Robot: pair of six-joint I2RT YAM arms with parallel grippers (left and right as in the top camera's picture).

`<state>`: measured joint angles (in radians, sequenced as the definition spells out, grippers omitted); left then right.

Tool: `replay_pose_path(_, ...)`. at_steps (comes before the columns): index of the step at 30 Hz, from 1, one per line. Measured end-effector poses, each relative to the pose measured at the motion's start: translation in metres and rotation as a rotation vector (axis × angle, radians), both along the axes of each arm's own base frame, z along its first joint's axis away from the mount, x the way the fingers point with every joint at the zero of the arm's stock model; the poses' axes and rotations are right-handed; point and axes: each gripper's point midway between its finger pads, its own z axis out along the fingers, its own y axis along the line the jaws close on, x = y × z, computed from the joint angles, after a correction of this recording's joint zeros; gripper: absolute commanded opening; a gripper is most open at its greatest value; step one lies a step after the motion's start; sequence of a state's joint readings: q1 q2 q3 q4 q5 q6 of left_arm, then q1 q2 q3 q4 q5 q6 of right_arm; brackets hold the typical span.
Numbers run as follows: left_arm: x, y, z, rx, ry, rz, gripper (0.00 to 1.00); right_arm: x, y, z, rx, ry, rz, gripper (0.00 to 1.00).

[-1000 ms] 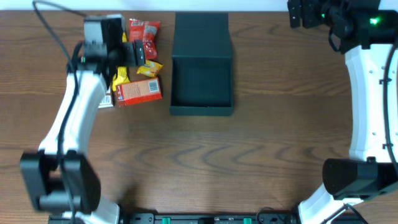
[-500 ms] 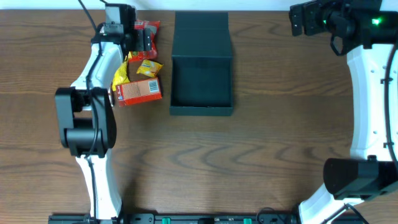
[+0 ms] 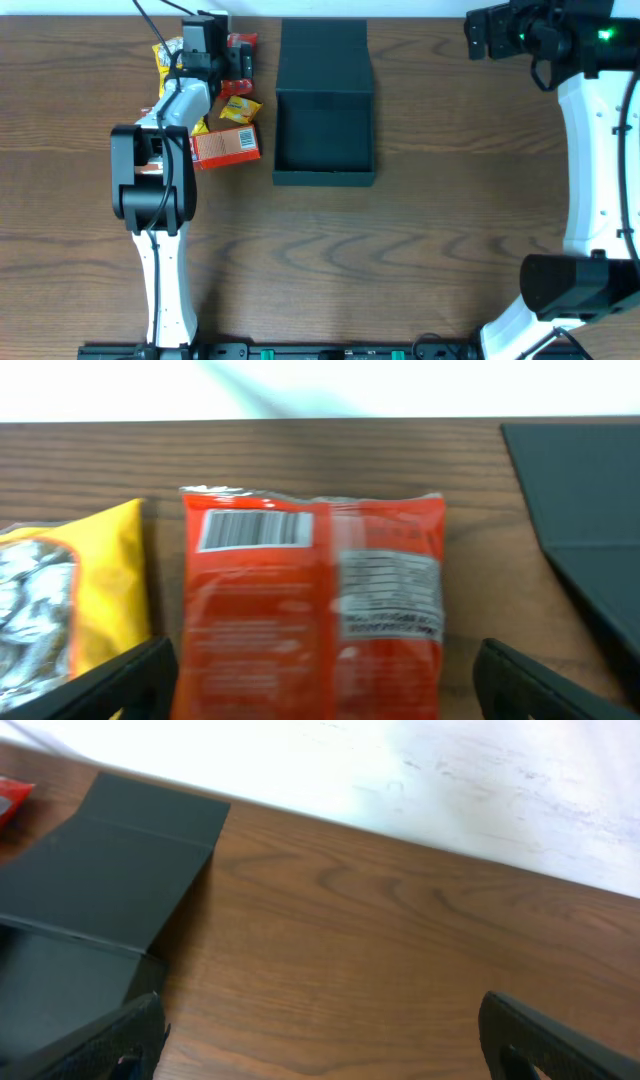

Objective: Pack container
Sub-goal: 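Grasp the red snack bag with the left gripper, then carry the red bag into the black box and release it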

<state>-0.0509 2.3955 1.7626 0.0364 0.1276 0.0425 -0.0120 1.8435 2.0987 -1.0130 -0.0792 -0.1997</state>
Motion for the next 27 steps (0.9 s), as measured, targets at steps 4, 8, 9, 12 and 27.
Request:
replay_pose_path(4,-0.001,-0.011,-0.012,0.004,0.013,-0.016,0.83,0.000,-0.009,0.000,0.000,0.000,-0.019,0.99)
replay_pose_path(8,-0.001,-0.013,-0.012,0.010,0.011,-0.025,0.59,0.000,-0.016,0.000,0.000,0.000,-0.033,0.99)
replay_pose_path(9,-0.001,-0.013,-0.012,0.008,0.013,-0.023,0.54,0.000,-0.017,0.000,0.000,0.000,-0.035,0.99)
replay_pose_path(12,-0.001,-0.013,-0.012,0.006,0.012,-0.020,0.40,0.000,-0.017,0.000,0.000,0.000,-0.035,0.99)
replay_pose_path(27,0.004,-0.013,0.010,0.007,-0.018,-0.023,0.06,0.003,-0.017,0.003,0.000,-0.017,-0.035,0.99)
